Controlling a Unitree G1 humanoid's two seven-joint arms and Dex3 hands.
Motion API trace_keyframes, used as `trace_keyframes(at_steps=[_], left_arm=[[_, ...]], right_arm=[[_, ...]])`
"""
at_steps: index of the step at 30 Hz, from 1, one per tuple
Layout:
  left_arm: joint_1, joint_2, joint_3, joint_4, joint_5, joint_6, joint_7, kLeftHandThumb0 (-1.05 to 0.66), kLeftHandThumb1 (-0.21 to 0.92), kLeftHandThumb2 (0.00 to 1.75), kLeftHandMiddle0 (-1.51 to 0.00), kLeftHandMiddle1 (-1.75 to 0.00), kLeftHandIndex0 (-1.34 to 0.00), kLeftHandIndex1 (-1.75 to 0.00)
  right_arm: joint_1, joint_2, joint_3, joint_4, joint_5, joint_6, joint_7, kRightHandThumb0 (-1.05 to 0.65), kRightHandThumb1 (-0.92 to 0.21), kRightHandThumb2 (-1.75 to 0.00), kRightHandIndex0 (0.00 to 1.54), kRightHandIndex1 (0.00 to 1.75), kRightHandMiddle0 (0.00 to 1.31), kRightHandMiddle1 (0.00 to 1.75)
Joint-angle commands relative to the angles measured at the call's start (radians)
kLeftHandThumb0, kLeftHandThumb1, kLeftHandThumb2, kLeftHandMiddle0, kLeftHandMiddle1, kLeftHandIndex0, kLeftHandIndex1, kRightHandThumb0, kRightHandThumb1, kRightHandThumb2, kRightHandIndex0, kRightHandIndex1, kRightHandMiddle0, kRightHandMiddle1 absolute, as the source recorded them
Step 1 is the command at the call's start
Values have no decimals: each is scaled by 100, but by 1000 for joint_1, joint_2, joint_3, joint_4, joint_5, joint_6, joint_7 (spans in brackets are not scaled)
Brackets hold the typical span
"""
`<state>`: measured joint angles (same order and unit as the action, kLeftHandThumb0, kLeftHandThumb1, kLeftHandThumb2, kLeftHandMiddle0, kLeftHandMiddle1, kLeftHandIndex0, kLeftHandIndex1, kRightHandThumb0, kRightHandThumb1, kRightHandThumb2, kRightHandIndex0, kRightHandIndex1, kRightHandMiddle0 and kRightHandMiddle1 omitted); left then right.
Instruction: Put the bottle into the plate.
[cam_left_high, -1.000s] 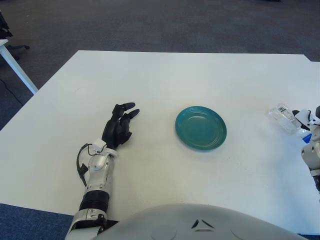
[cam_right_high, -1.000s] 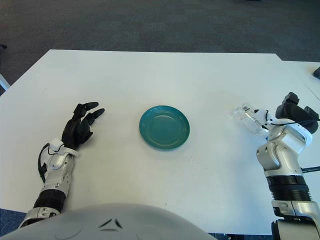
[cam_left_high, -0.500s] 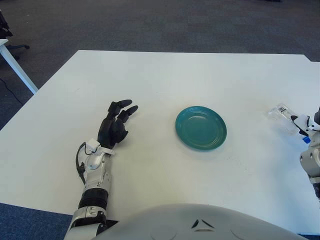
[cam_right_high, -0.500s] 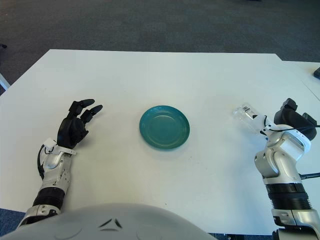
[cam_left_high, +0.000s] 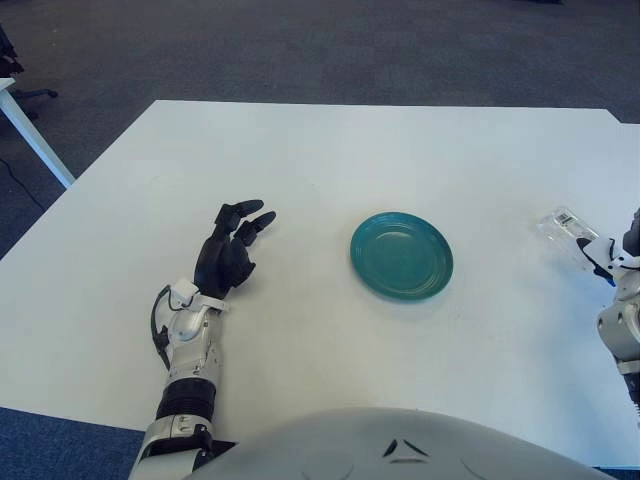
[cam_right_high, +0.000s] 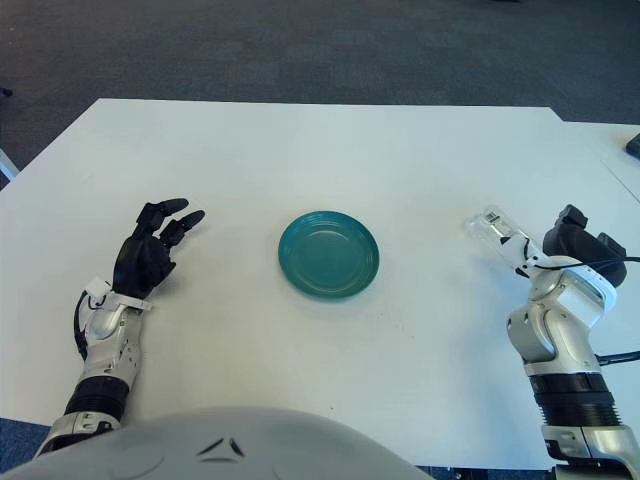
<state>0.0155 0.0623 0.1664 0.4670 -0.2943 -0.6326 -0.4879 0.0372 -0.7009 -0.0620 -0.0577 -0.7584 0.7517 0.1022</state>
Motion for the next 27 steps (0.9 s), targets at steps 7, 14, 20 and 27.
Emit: trace_keyframes(at_steps=[7, 14, 20, 27], left_arm=[[79, -27, 4, 34, -27, 14, -11, -57, 92, 92, -35, -58, -7, -110], [90, -28, 5, 18, -27, 20, -13, -57, 92, 92, -34, -58, -7, -110], [101, -29, 3, -1, -27, 26, -12, -57, 92, 92, -34, -59, -7, -110], [112, -30, 1, -22, -27, 34, -10, -57, 92, 92, -34, -59, -7, -110]], right_arm=[[16, 24, 18, 6, 15, -37, 4, -105, -92, -77, 5, 0, 0, 11], [11, 30, 39, 21, 15, -54, 9, -105, -92, -77, 4, 0, 0, 10], [5, 44, 57, 72, 24, -88, -11, -105, -92, -77, 4, 0, 0, 9], [-19, 50, 74, 101, 26, -97, -8, -105, -92, -76, 4, 0, 0, 10]])
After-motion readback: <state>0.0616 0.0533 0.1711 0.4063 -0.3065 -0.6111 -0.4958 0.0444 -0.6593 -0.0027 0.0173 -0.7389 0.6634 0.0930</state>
